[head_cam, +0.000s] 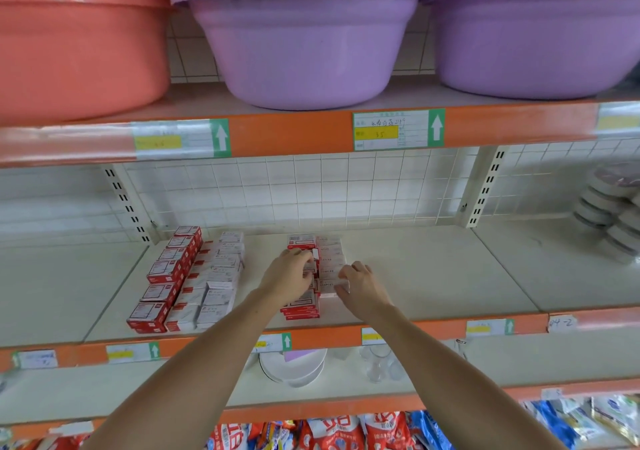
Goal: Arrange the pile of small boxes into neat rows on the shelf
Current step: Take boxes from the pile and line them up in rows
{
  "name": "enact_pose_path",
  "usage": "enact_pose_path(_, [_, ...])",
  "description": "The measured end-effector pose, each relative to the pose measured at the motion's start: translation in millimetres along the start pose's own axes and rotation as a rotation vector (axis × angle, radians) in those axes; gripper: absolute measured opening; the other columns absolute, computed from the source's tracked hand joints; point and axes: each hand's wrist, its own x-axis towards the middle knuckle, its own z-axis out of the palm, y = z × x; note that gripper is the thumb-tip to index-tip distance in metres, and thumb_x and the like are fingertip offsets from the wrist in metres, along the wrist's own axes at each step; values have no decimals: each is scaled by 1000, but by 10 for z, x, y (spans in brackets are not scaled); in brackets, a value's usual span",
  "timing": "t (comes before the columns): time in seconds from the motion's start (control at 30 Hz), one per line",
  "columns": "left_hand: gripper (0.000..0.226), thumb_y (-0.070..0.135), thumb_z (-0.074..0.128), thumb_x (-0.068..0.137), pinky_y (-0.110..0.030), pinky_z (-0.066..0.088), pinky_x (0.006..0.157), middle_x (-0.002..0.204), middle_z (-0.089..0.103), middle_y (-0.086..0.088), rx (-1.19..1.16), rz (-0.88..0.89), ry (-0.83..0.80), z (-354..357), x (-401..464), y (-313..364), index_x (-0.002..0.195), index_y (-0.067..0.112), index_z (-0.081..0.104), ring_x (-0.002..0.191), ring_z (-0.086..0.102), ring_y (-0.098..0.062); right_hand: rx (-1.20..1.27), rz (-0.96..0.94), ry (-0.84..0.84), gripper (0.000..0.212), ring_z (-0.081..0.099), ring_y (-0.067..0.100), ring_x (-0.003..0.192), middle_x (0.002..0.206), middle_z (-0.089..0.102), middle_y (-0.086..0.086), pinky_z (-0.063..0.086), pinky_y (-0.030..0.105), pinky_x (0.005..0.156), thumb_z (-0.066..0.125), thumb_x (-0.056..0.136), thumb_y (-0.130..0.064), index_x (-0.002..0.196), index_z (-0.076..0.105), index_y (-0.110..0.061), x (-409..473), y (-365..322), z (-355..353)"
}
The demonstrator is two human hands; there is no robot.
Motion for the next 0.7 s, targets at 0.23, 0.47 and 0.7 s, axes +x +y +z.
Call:
enact_pose_path(0.23, [45,32,55,97,-39,41,109,144,50,2,76,65,-36,56,13,10,140,19,49,133,42,-20,-4,-11,151,38,50,25,119,128,55,5,42,37,101,58,93,-26,128,57,-11,-13,-57,-40])
enact_pose_path(0.47, [47,35,51,100,-37,36,113,149,45,1,87,47,-28,24,197,33,143,18,44,138,37,-19,10,-1,106,46,46,22,127,137,53,2,36,36,108,57,94,-29,136,51,-13,166,-39,-63])
enact_pose_path(0.7, [55,42,48,100,-40,36,114,152,42,1,78,-91,-51,-36,364,-58,150,21,36,141,36,-19,57,8,54,48,40,21,133,143,49,1,32,36,112,53,95,-31,140,47,-16,448,108,-71])
